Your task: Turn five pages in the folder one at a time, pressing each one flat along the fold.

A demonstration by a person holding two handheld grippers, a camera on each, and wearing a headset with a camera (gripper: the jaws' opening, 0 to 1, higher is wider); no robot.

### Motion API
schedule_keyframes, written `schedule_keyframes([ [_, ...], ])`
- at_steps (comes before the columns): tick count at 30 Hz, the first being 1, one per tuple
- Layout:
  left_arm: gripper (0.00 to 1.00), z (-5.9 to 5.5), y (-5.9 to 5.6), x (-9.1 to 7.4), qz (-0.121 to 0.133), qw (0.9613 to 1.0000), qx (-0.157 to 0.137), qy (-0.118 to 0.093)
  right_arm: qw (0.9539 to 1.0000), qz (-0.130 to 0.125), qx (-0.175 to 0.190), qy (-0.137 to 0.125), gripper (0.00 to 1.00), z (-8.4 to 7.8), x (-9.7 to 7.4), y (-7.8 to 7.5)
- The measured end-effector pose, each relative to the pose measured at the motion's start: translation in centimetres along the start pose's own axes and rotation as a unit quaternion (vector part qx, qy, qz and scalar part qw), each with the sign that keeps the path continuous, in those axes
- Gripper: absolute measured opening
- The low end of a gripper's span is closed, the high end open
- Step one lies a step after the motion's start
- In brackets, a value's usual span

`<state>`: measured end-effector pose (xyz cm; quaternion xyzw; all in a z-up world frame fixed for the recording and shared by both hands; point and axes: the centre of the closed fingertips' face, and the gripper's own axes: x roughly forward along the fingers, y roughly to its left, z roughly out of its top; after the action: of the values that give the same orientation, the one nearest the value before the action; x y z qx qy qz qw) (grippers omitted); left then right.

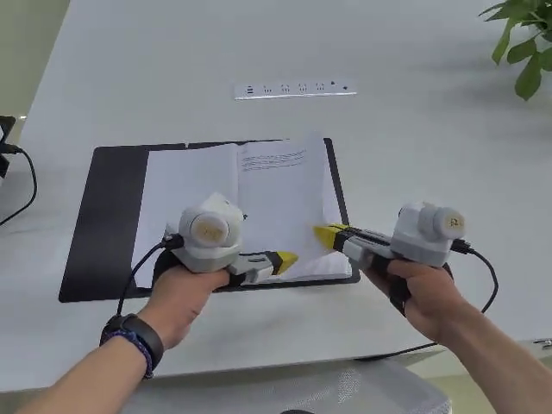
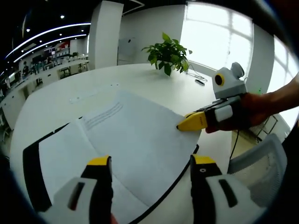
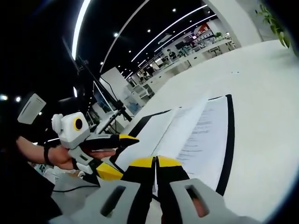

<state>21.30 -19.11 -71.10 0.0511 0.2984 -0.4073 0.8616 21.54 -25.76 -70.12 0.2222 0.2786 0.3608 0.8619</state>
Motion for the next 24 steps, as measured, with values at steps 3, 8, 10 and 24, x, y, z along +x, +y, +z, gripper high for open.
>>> schedule_keyframes([
  [3, 0.68, 0.0, 0.7, -1.1, 0.008, 0.9999, -0.004, -0.007, 1.0000, 0.007, -0.007, 0.003, 0.00, 0.1, 0.8, 1.0],
  [8, 0.68, -0.4, 2.1, -2.9, 0.024, 0.9995, -0.010, -0.014, 0.9998, 0.017, -0.013, 0.001, 0.00, 0.6, 2.0, 2.9],
  [10, 0.68, -0.4, 2.5, -3.6, 0.029, 0.9994, -0.010, -0.017, 0.9997, 0.021, -0.014, -0.001, 0.00, 0.8, 2.4, 3.4],
  [24, 0.70, -2.0, 6.2, -8.9, 0.070, 0.9969, -0.020, -0.031, 0.9984, 0.050, -0.021, -0.014, 0.00, 1.6, 6.5, 8.0],
])
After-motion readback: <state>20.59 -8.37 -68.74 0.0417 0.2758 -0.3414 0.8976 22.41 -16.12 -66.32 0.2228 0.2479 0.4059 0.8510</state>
